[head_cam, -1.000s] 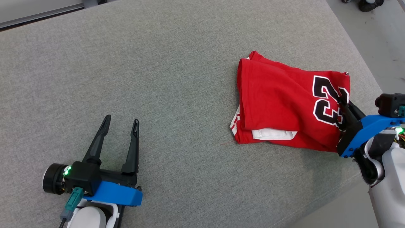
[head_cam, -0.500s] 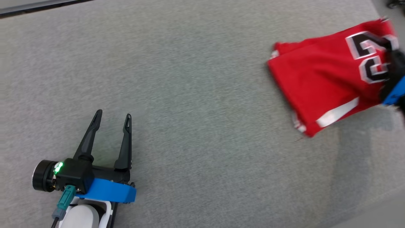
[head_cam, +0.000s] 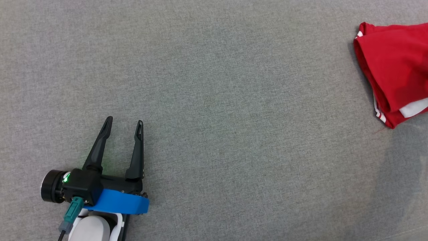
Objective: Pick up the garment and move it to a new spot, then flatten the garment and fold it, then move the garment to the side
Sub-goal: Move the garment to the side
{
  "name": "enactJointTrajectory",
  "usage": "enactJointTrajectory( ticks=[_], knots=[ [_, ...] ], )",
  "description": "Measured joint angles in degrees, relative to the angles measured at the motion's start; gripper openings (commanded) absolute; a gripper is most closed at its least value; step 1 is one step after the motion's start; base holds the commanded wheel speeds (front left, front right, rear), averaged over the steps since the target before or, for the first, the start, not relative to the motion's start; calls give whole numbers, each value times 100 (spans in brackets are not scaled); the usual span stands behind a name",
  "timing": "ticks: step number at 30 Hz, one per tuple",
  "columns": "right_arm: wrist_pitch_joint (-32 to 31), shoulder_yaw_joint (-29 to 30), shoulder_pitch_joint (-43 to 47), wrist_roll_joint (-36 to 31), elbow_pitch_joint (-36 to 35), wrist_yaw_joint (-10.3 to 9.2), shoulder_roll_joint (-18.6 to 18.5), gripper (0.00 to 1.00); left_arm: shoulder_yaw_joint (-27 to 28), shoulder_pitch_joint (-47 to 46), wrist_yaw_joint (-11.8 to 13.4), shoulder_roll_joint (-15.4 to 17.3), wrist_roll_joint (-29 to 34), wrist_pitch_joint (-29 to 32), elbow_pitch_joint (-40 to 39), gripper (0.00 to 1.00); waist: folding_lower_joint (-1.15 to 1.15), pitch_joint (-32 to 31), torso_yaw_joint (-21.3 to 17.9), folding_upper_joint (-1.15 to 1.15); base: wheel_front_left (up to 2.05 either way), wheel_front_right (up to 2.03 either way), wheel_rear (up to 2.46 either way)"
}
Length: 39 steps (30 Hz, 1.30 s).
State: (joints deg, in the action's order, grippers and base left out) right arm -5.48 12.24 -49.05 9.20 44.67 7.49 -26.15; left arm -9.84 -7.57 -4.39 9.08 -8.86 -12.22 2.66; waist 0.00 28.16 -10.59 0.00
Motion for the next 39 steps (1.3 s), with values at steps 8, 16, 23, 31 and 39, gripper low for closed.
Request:
enactJointTrajectory(
  ticks=[8, 16, 23, 31, 39],
  knots=[
    [416, -524, 73, -79, -205, 1, 490, 100, -23, -87, 24, -78, -92, -107, 252, 100, 0, -244, 51, 0, 0, 0, 0],
    [1190, -990, 764, -46, -631, 0, 968, 100, 32, -95, 37, -291, -394, -236, 788, 100, -2, -1020, 449, 0, 0, 0, 0],
    [1828, -928, 2055, -296, -1087, 1, 1796, 100, 211, 204, 118, -424, -649, -276, 1283, 100, -2, -1680, 835, 0, 0, 0, 0],
    [2003, -848, 3454, -584, -1755, 0, 2319, 100, 383, 722, 135, -530, -728, -277, 1449, 100, -2, -2206, 1090, 0, 0, 0, 0],
    [2036, -1221, 4105, -97, -2079, 0, 2323, 100, 393, 928, 133, -577, -719, -277, 1524, 100, -1, -2423, 1183, 0, 0, 0, 0]
  ],
)
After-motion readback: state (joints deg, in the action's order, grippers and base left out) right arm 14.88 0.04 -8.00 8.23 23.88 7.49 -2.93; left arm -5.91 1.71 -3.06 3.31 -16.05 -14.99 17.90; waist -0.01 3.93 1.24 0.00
